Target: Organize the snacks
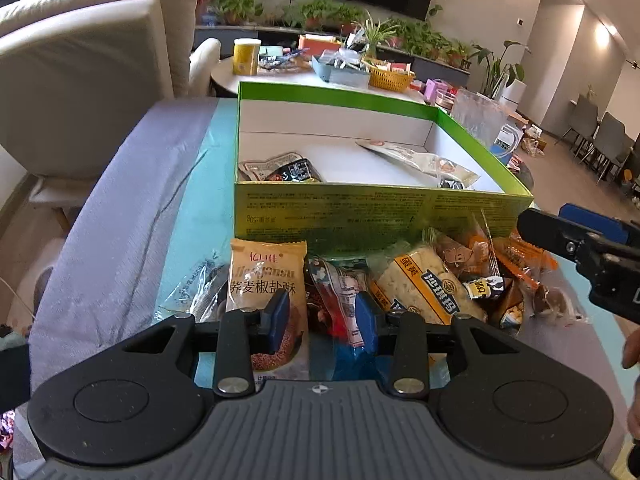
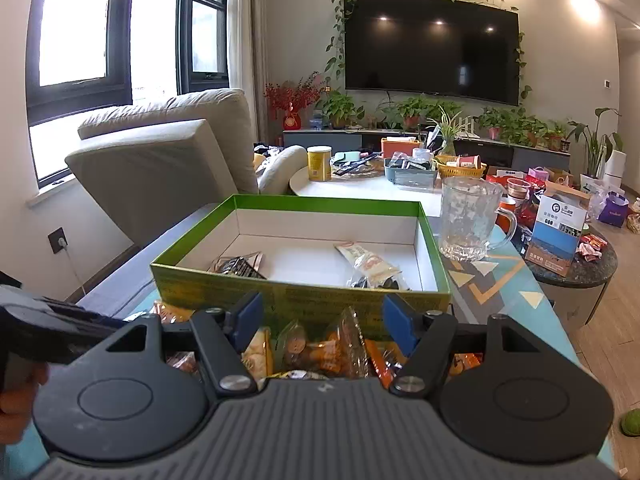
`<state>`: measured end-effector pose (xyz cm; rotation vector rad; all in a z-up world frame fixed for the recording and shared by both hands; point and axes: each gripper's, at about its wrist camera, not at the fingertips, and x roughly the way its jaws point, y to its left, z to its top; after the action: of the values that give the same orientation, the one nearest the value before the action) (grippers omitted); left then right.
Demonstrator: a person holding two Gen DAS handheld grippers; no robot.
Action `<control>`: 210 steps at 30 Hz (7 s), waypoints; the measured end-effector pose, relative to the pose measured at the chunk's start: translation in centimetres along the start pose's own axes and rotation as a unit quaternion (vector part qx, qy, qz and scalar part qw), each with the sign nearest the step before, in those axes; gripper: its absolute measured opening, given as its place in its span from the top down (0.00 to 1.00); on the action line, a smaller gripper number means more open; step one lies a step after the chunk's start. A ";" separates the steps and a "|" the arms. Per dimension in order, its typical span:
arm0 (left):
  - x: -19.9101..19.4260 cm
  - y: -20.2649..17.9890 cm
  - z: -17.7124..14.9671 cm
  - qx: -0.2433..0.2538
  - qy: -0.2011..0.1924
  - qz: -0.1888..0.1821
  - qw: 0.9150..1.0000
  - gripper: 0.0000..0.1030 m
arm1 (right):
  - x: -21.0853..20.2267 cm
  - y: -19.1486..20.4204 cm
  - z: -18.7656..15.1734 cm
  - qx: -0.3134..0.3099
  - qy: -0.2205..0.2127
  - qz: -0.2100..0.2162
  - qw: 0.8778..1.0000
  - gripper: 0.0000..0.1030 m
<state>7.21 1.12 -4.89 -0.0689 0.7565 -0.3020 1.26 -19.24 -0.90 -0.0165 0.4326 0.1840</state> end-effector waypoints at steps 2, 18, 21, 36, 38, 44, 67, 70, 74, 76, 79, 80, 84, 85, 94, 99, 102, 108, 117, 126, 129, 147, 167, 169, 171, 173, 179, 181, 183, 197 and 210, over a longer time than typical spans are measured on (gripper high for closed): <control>-0.1 -0.2 -0.1 0.003 0.000 0.000 1.000 0.66 | -0.3 0.1 -0.1 -0.001 0.000 0.000 1.000 0.44; 0.3 -0.5 -1.8 -0.015 0.034 -0.058 0.998 0.82 | -0.6 1.1 -0.9 -0.004 0.009 0.012 1.000 0.44; -1.1 -1.1 -1.8 0.008 -0.002 -0.060 0.998 0.89 | -0.6 1.1 -0.9 -0.005 0.009 0.022 1.000 0.44; -5.4 1.1 -1.5 0.006 -0.068 -0.005 0.998 0.89 | 2.5 3.9 -1.7 -0.004 0.058 0.091 0.994 0.44; -5.4 1.4 -1.4 0.002 -0.069 -0.004 0.998 0.89 | 3.1 4.5 -2.0 -0.013 0.069 0.090 0.993 0.44; -5.9 2.0 -1.7 -0.003 -0.072 -0.008 0.997 0.89 | 4.0 5.3 -2.7 -0.039 0.083 0.070 0.993 0.45; -6.9 2.0 -0.8 -0.006 -0.093 -0.004 0.996 0.89 | 0.8 4.5 -0.7 -0.013 0.033 0.078 0.996 0.59; -7.3 1.8 -0.5 -0.003 -0.102 -0.006 0.995 0.89 | 0.2 4.3 0.0 -0.010 0.013 0.078 0.997 0.59; -7.7 1.7 -0.1 -0.003 -0.113 -0.007 0.994 0.89 | -0.1 4.0 0.9 -0.008 -0.005 0.074 0.997 0.59; -7.8 1.7 0.2 -0.003 -0.118 -0.005 0.993 0.89 | 0.0 3.7 1.3 -0.006 -0.013 0.070 0.997 0.59; -7.9 1.7 0.6 -0.004 -0.125 -0.005 0.992 0.89 | 0.0 3.2 1.8 -0.004 -0.024 0.062 0.998 0.59; -7.9 1.6 0.8 -0.003 -0.129 -0.005 0.992 0.89 | 0.0 3.0 2.0 -0.004 -0.027 0.060 0.998 0.59; -8.3 1.0 1.3 0.006 -0.151 -0.001 0.989 0.89 | 0.2 2.4 2.6 0.000 -0.039 0.052 0.998 0.59; -8.4 0.8 1.5 0.007 -0.156 -0.001 0.988 0.89 | 0.2 2.2 2.7 0.001 -0.041 0.051 0.998 0.59; -7.1 -1.1 4.0 0.024 -0.181 -0.016 0.983 0.89 | 0.8 1.2 3.6 0.004 -0.055 0.040 0.998 0.59; -5.5 -1.5 4.9 0.021 -0.173 -0.018 0.985 0.89 | 1.5 0.4 4.1 0.011 -0.058 0.035 0.998 0.59; -4.6 -1.6 5.5 0.019 -0.166 -0.018 0.986 0.89 | 2.1 0.0 4.4 0.015 -0.057 0.034 0.998 0.59; -2.3 -1.6 6.6 0.018 -0.154 -0.014 0.988 0.89 | 3.7 -0.6 4.7 0.017 -0.051 0.038 0.998 0.59; 1.9 -1.5 8.9 0.006 -0.138 -0.013 0.990 0.89 | 7.1 -1.8 5.0 0.024 -0.030 0.034 0.999 0.59; 4.9 -1.3 9.9 0.002 -0.117 -0.014 0.993 0.89 | 9.6 -2.9 5.4 0.041 -0.015 0.019 0.999 0.59; 5.3 -1.4 9.9 0.002 -0.113 -0.014 0.993 0.89 | 10.2 -2.9 5.3 0.040 -0.009 0.014 0.999 0.59; 6.1 -0.5 8.8 -0.001 -0.039 -0.018 0.999 0.72 | 11.0 -2.1 3.8 0.029 0.026 -0.012 0.999 0.55; -1.7 3.8 1.4 -0.037 -0.026 0.033 0.998 0.49 | 4.6 -2.4 1.5 0.029 0.027 -0.033 0.999 0.54; -1.6 3.4 0.5 -0.026 -0.016 0.034 0.999 0.49 | 3.5 -2.2 1.4 0.027 0.020 -0.035 0.999 0.54; -1.6 3.0 -0.1 -0.019 -0.009 0.032 0.999 0.48 | 2.6 -2.1 1.1 0.022 0.015 -0.038 0.999 0.54; -1.4 2.6 -0.5 -0.011 -0.004 0.028 1.000 0.47 | 1.7 -2.0 0.7 0.020 0.015 -0.039 0.999 0.54; -0.6 1.6 -1.5 0.009 0.011 0.055 0.998 0.46 | 0.1 -1.2 -1.5 0.028 0.043 -0.003 0.999 0.54; -0.3 1.8 -1.6 0.004 0.015 0.057 0.998 0.46 | 0.3 -0.4 -2.3 0.016 0.058 0.017 0.998 0.54; -0.3 1.8 -1.7 0.003 0.009 0.059 0.998 0.46 | 1.1 0.5 -2.9 -0.001 0.071 0.021 0.997 0.54; -1.4 2.4 -2.7 0.005 -0.009 0.038 0.999 0.63 | 3.8 1.8 -5.3 -0.024 0.114 0.014 0.993 0.54; -5.0 0.6 -1.8 0.029 -0.062 0.023 0.997 0.63 | 0.9 2.7 -4.2 -0.032 0.084 0.039 0.995 0.54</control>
<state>2.74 3.24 -2.99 -0.0145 0.6256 -0.2739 -0.17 -16.62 -5.07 -0.0789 0.5955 0.2757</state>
